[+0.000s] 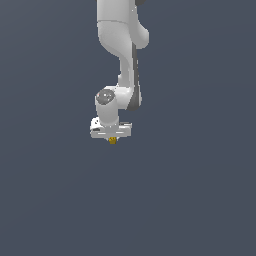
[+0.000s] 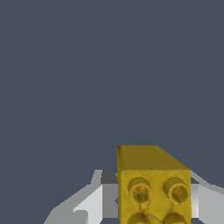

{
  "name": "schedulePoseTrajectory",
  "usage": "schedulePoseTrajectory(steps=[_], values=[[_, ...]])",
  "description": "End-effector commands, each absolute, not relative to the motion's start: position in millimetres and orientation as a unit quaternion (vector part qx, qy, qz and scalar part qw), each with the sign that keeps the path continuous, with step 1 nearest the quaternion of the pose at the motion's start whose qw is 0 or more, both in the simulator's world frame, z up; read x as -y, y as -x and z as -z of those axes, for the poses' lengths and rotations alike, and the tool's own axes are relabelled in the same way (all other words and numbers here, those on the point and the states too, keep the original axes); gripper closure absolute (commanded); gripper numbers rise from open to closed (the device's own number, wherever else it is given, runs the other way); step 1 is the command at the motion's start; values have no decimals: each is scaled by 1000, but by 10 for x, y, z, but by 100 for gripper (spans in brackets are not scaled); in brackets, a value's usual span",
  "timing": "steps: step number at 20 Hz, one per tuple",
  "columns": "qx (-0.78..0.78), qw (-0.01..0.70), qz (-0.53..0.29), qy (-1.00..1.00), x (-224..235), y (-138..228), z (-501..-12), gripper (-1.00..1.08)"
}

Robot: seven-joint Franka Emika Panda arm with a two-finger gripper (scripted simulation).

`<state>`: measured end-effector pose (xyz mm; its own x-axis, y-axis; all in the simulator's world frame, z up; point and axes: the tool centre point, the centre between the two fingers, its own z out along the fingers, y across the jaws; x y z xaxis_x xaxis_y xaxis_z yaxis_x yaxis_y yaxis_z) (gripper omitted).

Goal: Pick up the object and move it to a goal position.

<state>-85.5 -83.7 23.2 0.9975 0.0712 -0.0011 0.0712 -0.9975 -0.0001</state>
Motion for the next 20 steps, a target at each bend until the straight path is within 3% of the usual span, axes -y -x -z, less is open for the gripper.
schedulePoseTrajectory(steps=[1,10,20], values=[[36,0,0,999,812,842,-269,108],[36,0,0,999,517,718,-700,108],[36,-1,0,999,-88,450,-1596,108]])
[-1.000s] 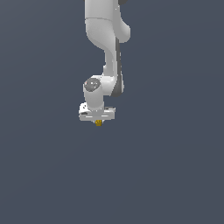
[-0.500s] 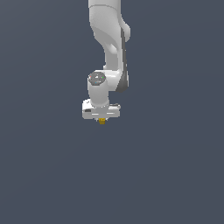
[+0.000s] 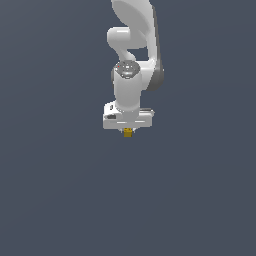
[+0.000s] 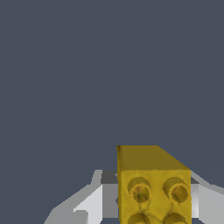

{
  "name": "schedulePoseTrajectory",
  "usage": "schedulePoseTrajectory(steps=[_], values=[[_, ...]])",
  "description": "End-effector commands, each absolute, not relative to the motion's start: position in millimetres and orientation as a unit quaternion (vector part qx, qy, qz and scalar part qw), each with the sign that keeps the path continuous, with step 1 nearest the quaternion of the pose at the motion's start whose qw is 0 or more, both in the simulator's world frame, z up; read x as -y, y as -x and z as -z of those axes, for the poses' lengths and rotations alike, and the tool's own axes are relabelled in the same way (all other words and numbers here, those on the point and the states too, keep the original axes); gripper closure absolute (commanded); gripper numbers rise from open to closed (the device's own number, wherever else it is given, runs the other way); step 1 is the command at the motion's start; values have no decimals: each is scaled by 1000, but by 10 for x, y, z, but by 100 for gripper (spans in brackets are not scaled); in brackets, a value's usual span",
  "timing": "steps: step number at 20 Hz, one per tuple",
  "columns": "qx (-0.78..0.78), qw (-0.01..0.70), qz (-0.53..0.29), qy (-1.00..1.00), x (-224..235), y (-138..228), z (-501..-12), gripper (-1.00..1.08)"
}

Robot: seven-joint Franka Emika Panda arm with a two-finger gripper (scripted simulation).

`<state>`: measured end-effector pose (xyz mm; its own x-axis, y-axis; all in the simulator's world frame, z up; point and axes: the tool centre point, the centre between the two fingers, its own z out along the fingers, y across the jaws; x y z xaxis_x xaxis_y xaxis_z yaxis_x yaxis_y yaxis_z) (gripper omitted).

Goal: Pick up the object and move it to a goal position.

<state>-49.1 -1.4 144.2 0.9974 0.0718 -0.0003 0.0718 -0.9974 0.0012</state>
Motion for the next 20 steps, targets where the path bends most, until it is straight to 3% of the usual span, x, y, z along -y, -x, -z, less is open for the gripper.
schedulePoseTrajectory(steps=[1,11,20], values=[[-36,1,0,-999,-154,419,-1694,108],[-36,1,0,-999,-753,124,-2577,108],[-36,0,0,-999,-1030,-36,-2981,108]])
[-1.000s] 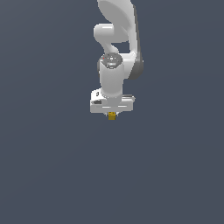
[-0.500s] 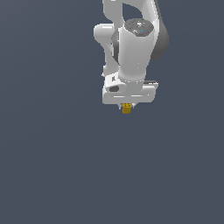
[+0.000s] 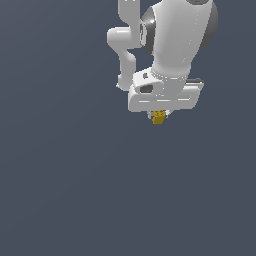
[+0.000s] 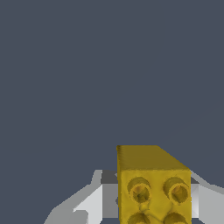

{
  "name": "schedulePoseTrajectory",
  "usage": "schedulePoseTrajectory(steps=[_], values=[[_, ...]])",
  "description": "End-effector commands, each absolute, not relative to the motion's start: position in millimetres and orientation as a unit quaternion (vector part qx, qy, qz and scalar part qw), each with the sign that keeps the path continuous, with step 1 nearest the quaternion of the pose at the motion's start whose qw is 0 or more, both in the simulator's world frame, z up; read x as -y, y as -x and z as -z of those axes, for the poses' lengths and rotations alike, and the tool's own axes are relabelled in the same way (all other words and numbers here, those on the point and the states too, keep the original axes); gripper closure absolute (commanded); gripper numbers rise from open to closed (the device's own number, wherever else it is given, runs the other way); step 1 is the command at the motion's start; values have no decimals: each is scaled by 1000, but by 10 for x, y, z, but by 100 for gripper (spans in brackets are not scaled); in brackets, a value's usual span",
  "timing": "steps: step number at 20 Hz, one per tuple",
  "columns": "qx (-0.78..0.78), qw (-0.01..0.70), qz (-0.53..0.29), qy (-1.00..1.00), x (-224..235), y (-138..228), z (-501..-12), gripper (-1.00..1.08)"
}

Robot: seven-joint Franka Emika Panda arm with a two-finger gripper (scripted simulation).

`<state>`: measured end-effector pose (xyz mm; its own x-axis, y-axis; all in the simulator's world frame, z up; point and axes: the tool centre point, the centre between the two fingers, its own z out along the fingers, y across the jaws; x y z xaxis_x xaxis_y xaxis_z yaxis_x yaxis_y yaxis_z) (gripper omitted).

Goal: Pick up the object and move it to a goal position.

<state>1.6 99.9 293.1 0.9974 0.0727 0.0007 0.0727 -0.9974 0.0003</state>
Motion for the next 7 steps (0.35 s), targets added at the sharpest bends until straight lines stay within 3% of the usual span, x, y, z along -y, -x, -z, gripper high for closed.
schedulePoseTrajectory(steps=[1,7], values=[[-36,0,0,-999,-1045,-46,-3003,108],[-36,0,0,-999,-1086,-74,-3062,108]])
